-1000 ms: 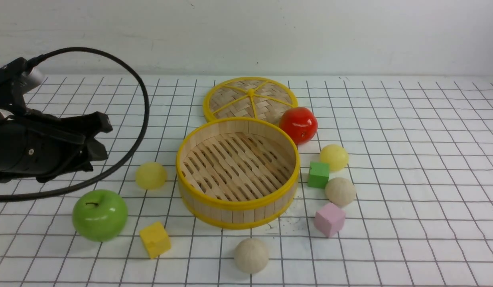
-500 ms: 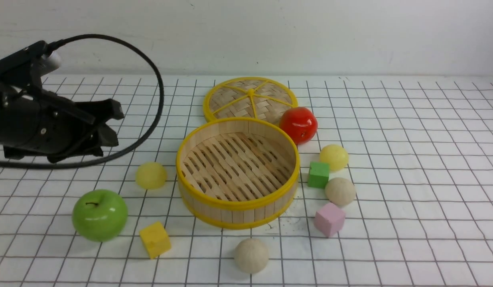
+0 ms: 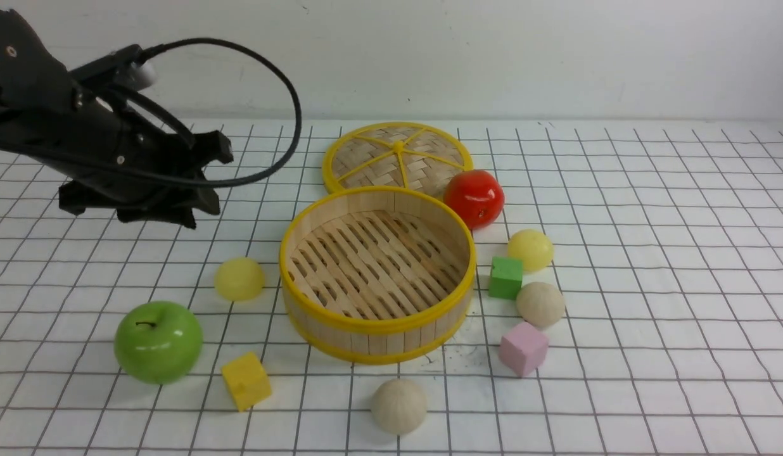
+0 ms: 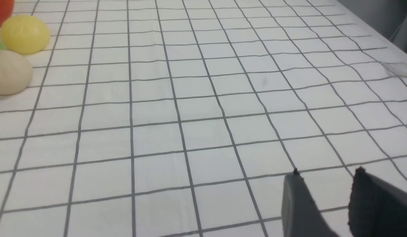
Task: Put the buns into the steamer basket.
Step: Use the left arm to grab a steamed stuffed bun
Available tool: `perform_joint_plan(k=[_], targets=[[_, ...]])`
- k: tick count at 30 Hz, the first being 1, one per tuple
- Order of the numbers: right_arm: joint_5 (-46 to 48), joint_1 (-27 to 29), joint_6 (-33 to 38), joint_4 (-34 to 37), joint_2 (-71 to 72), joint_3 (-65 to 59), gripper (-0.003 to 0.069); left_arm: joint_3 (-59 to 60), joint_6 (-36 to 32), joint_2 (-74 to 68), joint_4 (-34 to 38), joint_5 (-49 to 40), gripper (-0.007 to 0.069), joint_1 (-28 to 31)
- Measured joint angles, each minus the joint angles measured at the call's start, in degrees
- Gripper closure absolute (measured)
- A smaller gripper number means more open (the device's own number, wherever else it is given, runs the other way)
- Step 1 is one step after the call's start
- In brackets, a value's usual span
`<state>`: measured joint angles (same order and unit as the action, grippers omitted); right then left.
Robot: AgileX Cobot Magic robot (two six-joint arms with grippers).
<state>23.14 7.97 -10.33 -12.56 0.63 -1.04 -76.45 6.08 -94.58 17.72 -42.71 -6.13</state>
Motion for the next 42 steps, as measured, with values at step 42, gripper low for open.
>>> perform_joint_plan(k=[42], targets=[[0.00, 0.00, 0.00, -0.06, 0.00, 0.00, 0.0420, -16.88, 13.29, -24.92, -25.49, -3.82, 0.0386, -8.47]])
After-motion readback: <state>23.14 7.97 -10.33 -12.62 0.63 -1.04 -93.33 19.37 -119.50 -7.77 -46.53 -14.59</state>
